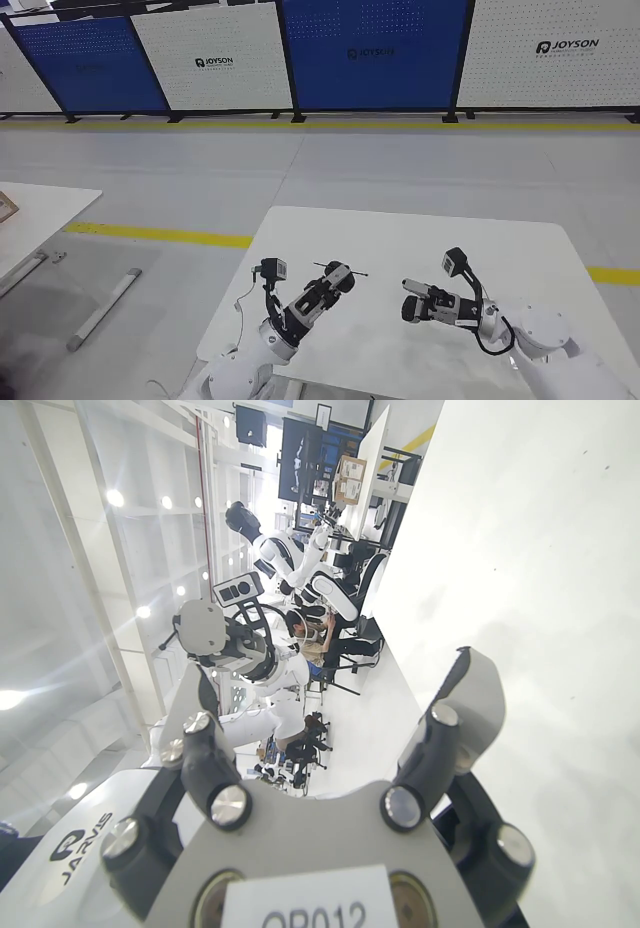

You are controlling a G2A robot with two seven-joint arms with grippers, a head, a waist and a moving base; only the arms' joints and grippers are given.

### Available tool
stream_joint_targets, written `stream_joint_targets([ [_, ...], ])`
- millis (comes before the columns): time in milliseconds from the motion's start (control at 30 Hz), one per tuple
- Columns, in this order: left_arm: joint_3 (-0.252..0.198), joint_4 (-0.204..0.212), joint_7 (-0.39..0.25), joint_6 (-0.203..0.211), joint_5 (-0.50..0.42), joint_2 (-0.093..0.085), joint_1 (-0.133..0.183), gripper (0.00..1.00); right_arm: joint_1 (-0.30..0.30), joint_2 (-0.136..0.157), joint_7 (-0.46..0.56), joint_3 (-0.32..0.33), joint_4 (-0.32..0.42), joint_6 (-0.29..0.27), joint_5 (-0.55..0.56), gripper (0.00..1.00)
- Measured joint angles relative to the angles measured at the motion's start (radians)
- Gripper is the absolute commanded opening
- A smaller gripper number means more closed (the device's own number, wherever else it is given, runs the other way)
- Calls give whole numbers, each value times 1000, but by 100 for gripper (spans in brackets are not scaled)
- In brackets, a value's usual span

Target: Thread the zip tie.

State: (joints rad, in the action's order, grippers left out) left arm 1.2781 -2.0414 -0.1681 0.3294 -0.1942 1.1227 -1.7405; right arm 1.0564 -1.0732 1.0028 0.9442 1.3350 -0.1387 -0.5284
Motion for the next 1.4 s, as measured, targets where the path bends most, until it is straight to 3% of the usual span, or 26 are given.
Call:
stream_joint_targets([
  [100,-3,8,8,-34,25,1,8,0,0,0,0,0,0,0,0,100],
  [233,-15,37,3,-114,76,1,27,0,0,0,0,0,0,0,0,100],
  [367,-49,99,-21,-155,76,6,57,0,0,0,0,0,0,0,0,100],
  [533,-93,187,-28,-179,88,13,105,0,0,0,0,0,0,0,0,100],
  [900,-103,192,-19,-173,89,16,115,0,0,0,0,0,0,0,0,100],
  [1000,-97,149,-12,-117,82,15,96,0,0,0,0,0,0,0,0,100],
  [1167,-59,78,-46,-22,40,7,32,0,0,0,0,0,0,0,0,100],
  [1400,-55,70,-59,-11,38,6,24,0,0,0,0,0,0,0,0,100],
])
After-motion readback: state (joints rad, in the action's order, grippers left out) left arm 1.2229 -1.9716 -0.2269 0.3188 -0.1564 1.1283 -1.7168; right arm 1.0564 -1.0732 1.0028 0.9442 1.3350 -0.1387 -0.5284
